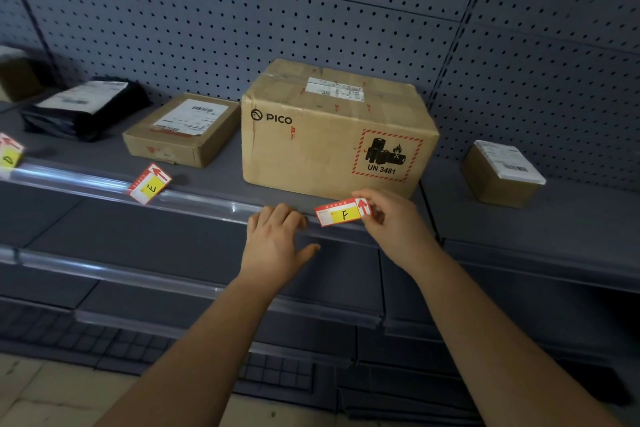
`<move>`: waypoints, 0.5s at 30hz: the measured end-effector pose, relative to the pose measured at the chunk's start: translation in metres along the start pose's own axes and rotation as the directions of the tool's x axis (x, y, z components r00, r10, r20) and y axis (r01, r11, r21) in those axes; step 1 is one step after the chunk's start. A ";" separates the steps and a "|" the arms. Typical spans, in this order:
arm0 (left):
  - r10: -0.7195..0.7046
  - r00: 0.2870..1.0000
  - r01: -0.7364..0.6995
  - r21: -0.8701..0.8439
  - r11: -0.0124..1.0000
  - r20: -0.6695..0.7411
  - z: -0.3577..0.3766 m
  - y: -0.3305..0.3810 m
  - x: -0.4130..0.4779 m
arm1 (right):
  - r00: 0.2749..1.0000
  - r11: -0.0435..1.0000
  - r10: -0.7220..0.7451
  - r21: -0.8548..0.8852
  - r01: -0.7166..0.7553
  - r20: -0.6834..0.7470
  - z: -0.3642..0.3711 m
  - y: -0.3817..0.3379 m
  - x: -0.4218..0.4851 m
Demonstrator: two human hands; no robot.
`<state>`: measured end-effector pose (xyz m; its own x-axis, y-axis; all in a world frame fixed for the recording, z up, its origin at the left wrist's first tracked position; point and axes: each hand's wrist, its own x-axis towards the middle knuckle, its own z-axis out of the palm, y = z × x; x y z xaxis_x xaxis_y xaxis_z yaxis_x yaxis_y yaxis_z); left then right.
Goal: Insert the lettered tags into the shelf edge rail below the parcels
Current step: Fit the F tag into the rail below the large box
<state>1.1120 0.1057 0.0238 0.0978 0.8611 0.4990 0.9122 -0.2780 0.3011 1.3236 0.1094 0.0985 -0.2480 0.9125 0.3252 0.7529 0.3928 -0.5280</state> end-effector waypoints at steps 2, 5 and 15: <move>0.005 1.000 -0.005 -0.011 1.000 0.022 -0.003 0.000 0.000 | 1.000 0.999 -0.015 -0.048 0.016 0.026 0.002 -0.002 0.002; 0.008 0.999 -0.006 -0.022 1.000 0.054 -0.007 0.000 0.000 | 0.998 0.995 -0.042 -0.090 0.045 0.037 0.008 -0.005 0.008; 0.030 0.992 -0.020 -0.080 0.997 0.124 -0.017 -0.003 0.002 | 0.991 0.988 -0.022 -0.149 0.042 0.133 0.024 -0.020 0.016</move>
<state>1.1024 0.1008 0.0372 0.1733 0.8984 0.4034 0.8751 -0.3284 0.3554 1.2905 0.1191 0.0955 -0.3434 0.9108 0.2291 0.8241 0.4092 -0.3916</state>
